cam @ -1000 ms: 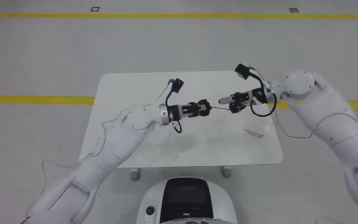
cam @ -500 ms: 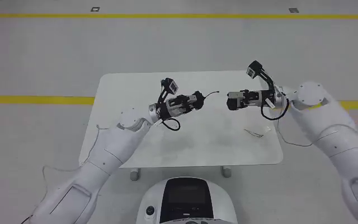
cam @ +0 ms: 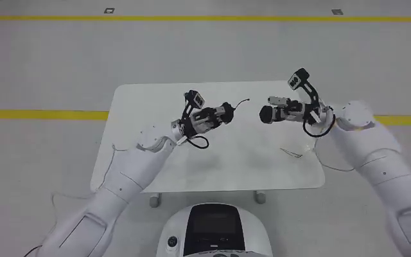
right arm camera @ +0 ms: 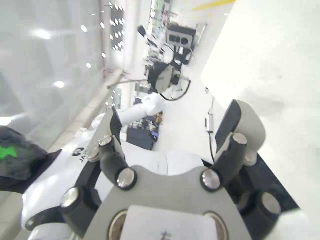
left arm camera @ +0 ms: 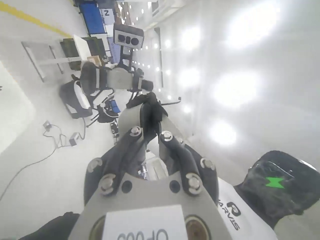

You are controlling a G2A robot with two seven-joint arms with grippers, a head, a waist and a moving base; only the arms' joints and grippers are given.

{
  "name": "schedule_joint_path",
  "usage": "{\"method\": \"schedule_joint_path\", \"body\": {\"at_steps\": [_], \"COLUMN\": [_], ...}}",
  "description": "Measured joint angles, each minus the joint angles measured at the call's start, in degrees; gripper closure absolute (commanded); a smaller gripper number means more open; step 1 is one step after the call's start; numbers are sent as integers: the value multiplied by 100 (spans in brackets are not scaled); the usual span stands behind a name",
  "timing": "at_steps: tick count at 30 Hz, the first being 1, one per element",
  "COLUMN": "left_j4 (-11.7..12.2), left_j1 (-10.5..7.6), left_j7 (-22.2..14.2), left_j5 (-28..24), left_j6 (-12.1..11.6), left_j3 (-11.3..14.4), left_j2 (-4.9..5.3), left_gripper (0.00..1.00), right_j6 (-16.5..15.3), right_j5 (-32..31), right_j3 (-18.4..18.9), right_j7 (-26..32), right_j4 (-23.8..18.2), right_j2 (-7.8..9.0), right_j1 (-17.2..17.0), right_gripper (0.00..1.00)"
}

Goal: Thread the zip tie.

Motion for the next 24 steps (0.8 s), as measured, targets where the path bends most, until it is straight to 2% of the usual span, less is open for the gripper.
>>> {"method": "schedule_joint_path", "body": {"at_steps": [3, 6, 10, 15, 17, 24], "left_j4": [17, 100, 200, 294, 298, 280], "left_j1": [24, -8, -80, -142, -147, -135], "left_j7": [-312, -525, -546, -552, -555, -537], "left_j5": [-447, -653, -640, -666, -656, -648], "left_j6": [1, 61, 92, 56, 50, 63], "left_j3": [-4, 23, 133, 277, 284, 284], "left_j2": [-34, -70, -131, -218, -220, -219], "left_gripper": [100, 100, 100, 100, 100, 100], "right_j6": [0, 0, 0, 0, 0, 0], "right_j5": [1040, 1600, 1780, 1454, 1243, 1310], "right_j3": [368, 640, 736, 626, 606, 611], "right_j7": [481, 936, 1111, 1101, 1101, 1101], "right_j4": [112, 372, 637, 880, 904, 904], "right_j2": [-207, -478, -866, -1248, -1277, -1272], "right_j1": [-381, -606, -702, -649, -605, -606], "right_gripper": [0, 0, 0, 0, 0, 0]}}
